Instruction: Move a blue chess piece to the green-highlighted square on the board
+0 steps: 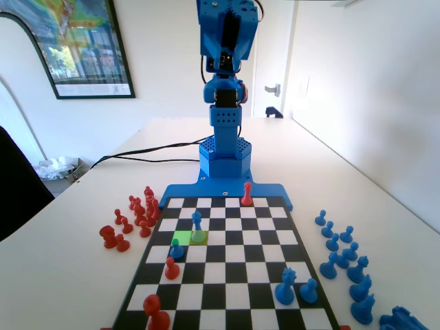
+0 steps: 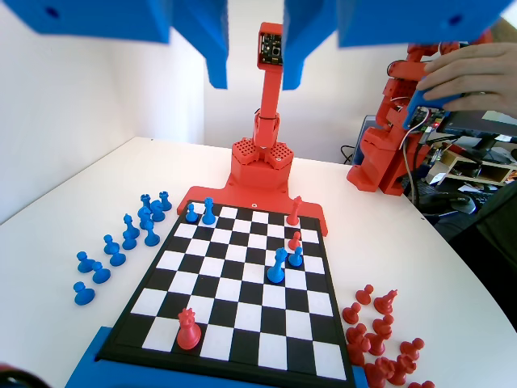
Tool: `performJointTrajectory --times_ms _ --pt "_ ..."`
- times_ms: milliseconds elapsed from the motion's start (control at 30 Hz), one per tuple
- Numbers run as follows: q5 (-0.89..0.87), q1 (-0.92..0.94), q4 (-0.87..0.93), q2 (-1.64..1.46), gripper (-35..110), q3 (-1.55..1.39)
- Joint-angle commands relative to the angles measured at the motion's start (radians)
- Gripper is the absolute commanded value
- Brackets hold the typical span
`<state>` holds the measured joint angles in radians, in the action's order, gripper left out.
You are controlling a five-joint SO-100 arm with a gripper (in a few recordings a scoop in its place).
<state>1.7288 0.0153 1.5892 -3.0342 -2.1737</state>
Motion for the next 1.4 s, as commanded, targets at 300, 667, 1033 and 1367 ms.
performJointTrajectory --times_ms 300,667,1033,1367 --pt "0.015 0.006 -0.015 -0.021 12 -0.006" --pt "0.015 0.006 -0.015 -0.021 1 -0.006" --pt "0.018 0.003 -0.014 -0.021 1 -0.005" --pt "-0.072 -0.028 0.026 0.290 1 0.268"
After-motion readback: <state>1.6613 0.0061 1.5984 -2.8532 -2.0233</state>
